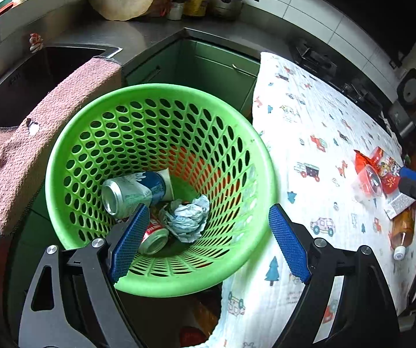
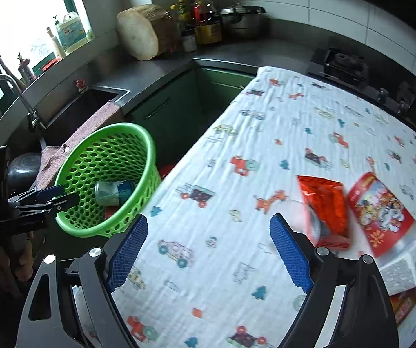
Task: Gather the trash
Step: 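Move both tools back over the table toward the remaining trash, then grasp the clear plastic cup with the left tool while the right tool grasps the white carton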
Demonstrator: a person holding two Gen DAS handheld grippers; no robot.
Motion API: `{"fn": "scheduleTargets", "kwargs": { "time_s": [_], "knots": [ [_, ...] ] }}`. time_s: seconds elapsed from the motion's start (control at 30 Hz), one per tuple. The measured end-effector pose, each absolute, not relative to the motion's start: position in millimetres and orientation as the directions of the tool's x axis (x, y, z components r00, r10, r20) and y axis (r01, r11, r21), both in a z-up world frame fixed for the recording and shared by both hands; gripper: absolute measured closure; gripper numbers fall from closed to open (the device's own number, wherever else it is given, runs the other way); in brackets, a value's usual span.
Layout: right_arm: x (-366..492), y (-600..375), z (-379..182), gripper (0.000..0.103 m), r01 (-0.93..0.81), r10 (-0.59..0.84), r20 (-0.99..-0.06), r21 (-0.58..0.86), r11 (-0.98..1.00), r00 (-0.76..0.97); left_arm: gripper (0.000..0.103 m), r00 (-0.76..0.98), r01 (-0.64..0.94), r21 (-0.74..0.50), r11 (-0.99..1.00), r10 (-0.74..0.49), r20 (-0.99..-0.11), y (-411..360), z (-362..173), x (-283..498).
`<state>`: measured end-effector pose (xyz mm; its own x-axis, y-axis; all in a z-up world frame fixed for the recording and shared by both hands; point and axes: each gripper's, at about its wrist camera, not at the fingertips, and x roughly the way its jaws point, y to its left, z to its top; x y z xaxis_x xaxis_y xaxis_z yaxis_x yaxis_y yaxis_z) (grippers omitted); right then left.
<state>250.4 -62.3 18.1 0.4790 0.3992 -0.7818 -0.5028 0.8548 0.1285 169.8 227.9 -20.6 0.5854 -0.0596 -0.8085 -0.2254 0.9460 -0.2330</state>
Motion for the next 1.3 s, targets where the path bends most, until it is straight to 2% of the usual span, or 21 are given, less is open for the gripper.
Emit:
{"fn": "scheduleTargets", "kwargs": {
  "time_s": [0.27,0.5,0.7,1.17,1.23,1.3],
  "knots": [
    [243.4,-167.0,36.5,0.015,-0.373,0.25,-0.761,0.012,0.928,0.599,0.018,0.579,-0.124,-0.225,0.966,-0.114,-0.808,174.6,-18.5,187.3],
    [244.6,-227.0,27.0,0.013,-0.287,0.154,-0.76,-0.045,0.957,0.632,0.015,0.562,-0.016,-0.201,0.979,-0.158,-0.812,118.8,-21.6,205.1],
    [254.2,-239.3,2.1,0.013,-0.306,0.141,-0.782,-0.067,0.95,0.607,0.015,0.55,0.074,-0.204,0.976,-0.211,-0.808,75.8,-25.7,222.1],
    [282.9,-233.5,-25.3,0.013,-0.335,0.119,-0.777,-0.123,0.934,0.619,0.015,0.536,0.284,-0.127,0.951,-0.267,-0.801,-5.4,-42.5,266.7],
    [284.3,-233.4,-26.9,0.015,-0.337,0.116,-0.778,-0.129,0.933,0.618,0.015,0.535,0.303,-0.12,0.946,-0.272,-0.799,-14.6,-45.2,273.2],
    [285.4,-233.9,-28.2,0.025,-0.341,0.12,-0.781,-0.125,0.932,0.613,0.015,0.534,0.323,-0.116,0.939,-0.282,-0.797,-22.6,-47.0,278.0]
  ]
}}
